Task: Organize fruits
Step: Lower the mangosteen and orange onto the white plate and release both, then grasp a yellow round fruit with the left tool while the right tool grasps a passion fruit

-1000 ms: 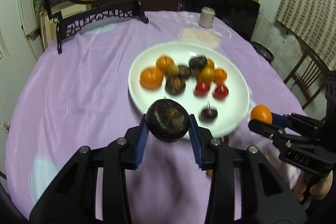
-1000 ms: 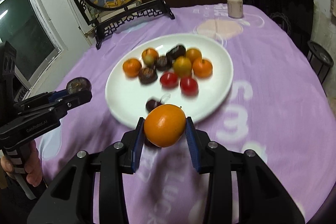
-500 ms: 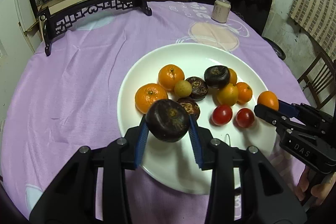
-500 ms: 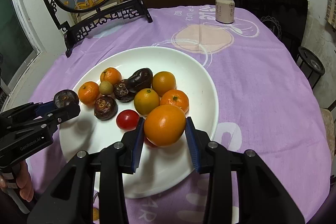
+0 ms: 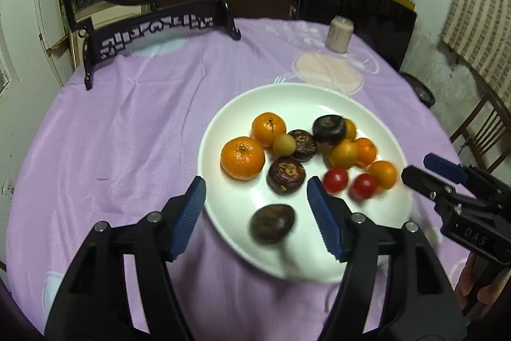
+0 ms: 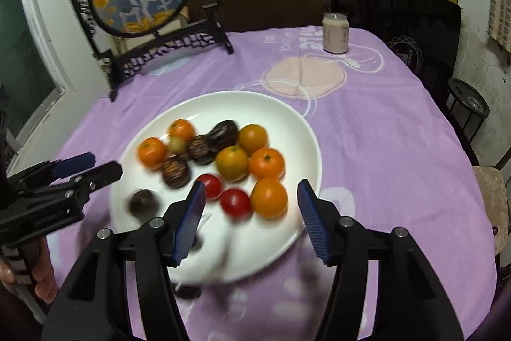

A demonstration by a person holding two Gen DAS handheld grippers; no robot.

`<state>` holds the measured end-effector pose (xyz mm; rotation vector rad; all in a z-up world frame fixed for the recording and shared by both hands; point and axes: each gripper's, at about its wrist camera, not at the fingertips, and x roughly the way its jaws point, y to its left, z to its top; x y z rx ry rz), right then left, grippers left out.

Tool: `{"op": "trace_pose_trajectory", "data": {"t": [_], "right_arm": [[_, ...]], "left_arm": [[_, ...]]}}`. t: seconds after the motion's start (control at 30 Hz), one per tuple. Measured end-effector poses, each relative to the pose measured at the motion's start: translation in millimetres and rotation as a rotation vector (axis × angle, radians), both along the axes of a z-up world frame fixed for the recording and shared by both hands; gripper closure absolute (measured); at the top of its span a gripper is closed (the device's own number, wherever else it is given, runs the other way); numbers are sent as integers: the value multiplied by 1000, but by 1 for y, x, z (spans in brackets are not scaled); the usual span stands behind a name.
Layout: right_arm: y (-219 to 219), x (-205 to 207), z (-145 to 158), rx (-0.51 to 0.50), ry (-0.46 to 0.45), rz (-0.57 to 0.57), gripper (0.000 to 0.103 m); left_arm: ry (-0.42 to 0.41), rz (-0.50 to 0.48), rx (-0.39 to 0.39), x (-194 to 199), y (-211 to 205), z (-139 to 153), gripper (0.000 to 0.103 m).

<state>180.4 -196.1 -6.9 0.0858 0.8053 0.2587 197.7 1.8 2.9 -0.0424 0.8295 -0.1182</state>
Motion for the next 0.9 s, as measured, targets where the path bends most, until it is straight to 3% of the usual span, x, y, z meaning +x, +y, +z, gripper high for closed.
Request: {"op": "trace_pose_trajectory", "data": {"t": [0.33, 0.5, 0.63, 0.8, 0.87, 0.9], "right_arm": [[8, -81, 21, -20, -41, 38, 41], [25, -103, 1, -43, 8, 85, 41], [41, -94, -30, -16, 87, 108, 41], [58, -69, -50, -11, 113, 102, 42], [64, -59, -57, -35, 124, 91, 58], [66, -54, -61, -38, 136, 87, 59]], "left_arm": [[-55, -22, -42, -79, 14, 15, 33], [-74, -6, -15, -113, 24, 7, 31], [-27, -10, -24, -126, 33, -11, 31], [17, 5, -39, -136, 45, -26, 31], [21, 11, -44, -140, 49, -28, 31], [22, 13, -49, -141, 51, -29, 31]]}}
